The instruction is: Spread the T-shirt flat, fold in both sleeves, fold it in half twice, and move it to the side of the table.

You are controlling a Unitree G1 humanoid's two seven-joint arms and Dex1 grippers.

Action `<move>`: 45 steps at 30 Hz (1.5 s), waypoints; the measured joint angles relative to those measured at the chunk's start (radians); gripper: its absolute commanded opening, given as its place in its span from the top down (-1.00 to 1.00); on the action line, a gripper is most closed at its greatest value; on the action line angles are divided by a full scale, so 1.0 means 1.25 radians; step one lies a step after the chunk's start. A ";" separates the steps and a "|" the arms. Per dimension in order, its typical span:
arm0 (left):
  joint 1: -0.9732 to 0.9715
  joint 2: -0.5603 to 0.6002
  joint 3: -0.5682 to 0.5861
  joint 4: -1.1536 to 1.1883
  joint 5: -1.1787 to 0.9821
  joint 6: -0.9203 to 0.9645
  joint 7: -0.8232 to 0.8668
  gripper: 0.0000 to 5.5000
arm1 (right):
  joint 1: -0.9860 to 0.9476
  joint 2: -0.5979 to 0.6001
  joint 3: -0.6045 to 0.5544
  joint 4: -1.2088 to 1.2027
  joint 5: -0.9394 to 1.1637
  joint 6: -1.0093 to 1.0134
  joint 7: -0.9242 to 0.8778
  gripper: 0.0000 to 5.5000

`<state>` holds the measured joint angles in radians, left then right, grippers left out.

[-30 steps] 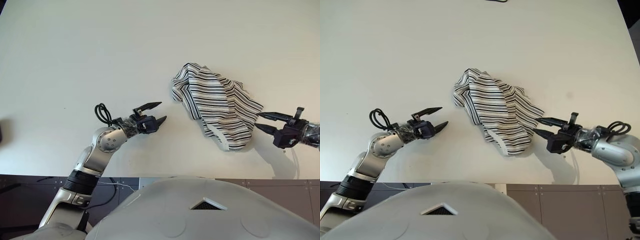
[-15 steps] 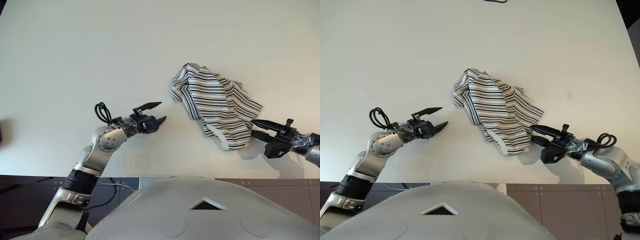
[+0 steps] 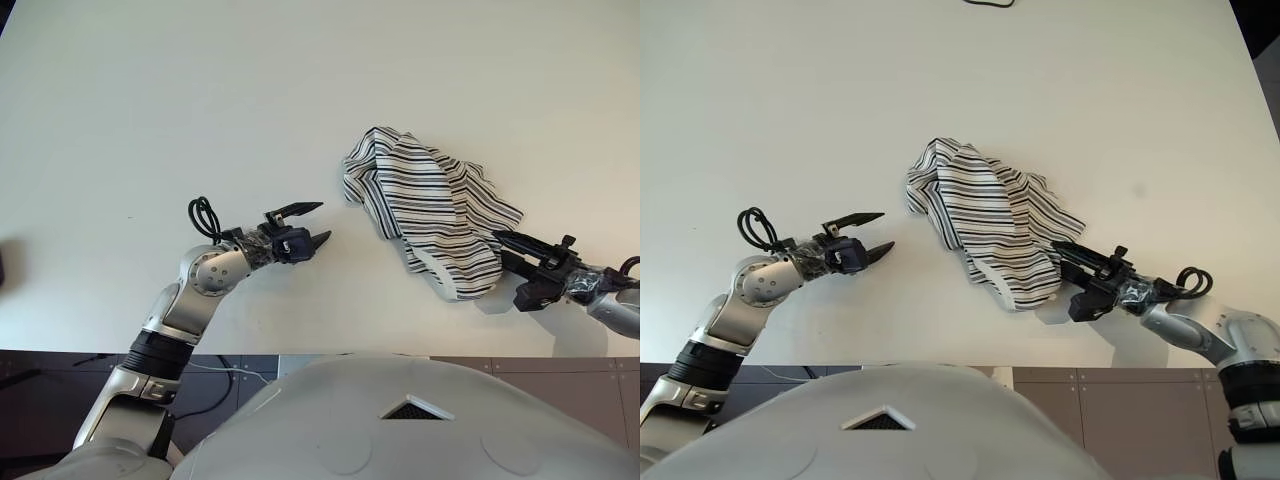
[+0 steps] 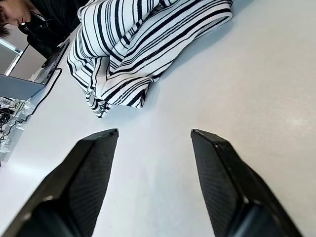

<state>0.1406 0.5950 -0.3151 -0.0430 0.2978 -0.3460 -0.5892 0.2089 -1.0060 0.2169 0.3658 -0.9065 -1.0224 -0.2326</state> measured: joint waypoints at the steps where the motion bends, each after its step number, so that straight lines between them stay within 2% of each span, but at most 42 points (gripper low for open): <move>1: 0.000 0.001 0.000 0.000 0.000 -0.005 -0.003 0.00 | 0.000 -0.004 0.008 0.000 -0.012 0.006 -0.023 0.29; 13: -0.001 0.003 0.001 0.001 -0.001 -0.009 -0.010 0.00 | -0.016 -0.060 0.111 0.014 -0.059 0.042 -0.188 0.29; 21: -0.012 0.003 0.001 0.002 -0.001 -0.009 -0.013 0.00 | -0.034 -0.076 0.147 0.002 -0.059 0.062 -0.195 0.29; 24: -0.013 0.003 0.001 0.002 -0.002 -0.009 -0.014 0.00 | -0.040 -0.076 0.156 -0.003 -0.059 0.069 -0.191 0.43; 32: -0.013 0.003 0.001 0.002 -0.002 -0.009 -0.014 0.00 | -0.069 -0.095 0.165 -0.019 0.000 0.043 -0.072 0.74; 37: -0.013 0.002 0.001 0.002 -0.002 -0.009 -0.011 0.00 | -0.075 -0.098 0.163 -0.019 0.104 0.036 0.042 0.93; 42: -0.010 0.000 0.000 0.002 0.000 -0.008 -0.007 0.00 | -0.076 -0.104 0.162 -0.025 0.178 0.035 0.154 0.95; 45: -0.006 -0.003 0.000 0.002 0.000 -0.007 0.005 0.00 | -0.059 -0.112 0.164 -0.061 0.279 0.056 0.280 0.95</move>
<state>0.1337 0.5908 -0.3151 -0.0405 0.2984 -0.3553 -0.5824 0.1353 -1.1455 0.4223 0.2890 -0.5578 -0.9524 0.1169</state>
